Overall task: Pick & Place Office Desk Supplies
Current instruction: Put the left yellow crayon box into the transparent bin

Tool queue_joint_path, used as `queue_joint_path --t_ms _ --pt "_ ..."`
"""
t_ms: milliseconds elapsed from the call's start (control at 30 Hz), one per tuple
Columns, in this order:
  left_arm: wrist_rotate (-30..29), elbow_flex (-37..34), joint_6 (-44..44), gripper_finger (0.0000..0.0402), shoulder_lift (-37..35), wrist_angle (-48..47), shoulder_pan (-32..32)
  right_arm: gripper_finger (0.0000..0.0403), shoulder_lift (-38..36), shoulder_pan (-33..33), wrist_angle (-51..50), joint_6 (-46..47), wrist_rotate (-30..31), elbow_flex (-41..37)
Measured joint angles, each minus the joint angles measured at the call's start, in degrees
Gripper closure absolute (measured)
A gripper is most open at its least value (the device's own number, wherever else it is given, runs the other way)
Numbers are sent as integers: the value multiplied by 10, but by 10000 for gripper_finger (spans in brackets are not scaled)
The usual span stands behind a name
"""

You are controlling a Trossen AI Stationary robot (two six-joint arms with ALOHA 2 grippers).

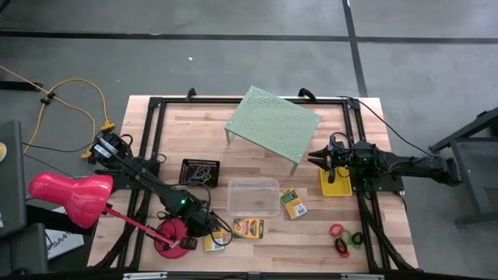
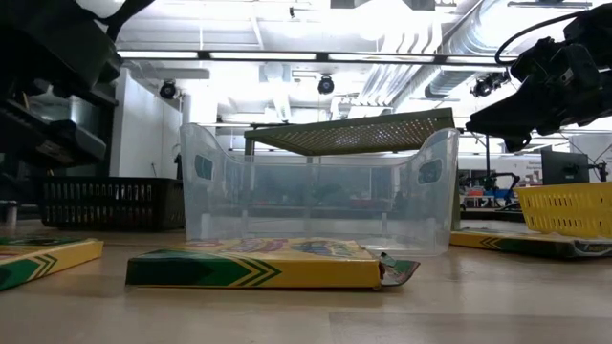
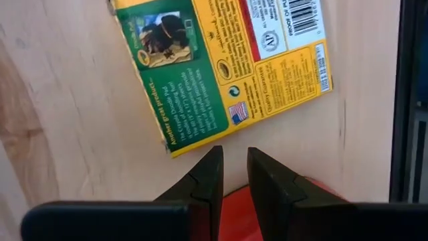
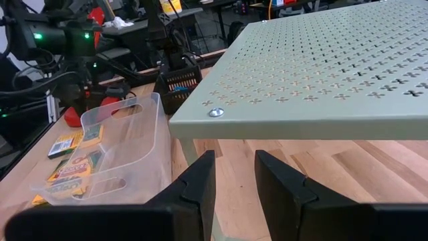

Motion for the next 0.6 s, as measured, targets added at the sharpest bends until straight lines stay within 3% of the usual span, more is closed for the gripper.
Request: queue_joint_path --t_ms 600 --pt "4 0 -7 338 0 -1 0 309 0 0 0 0 0 0"
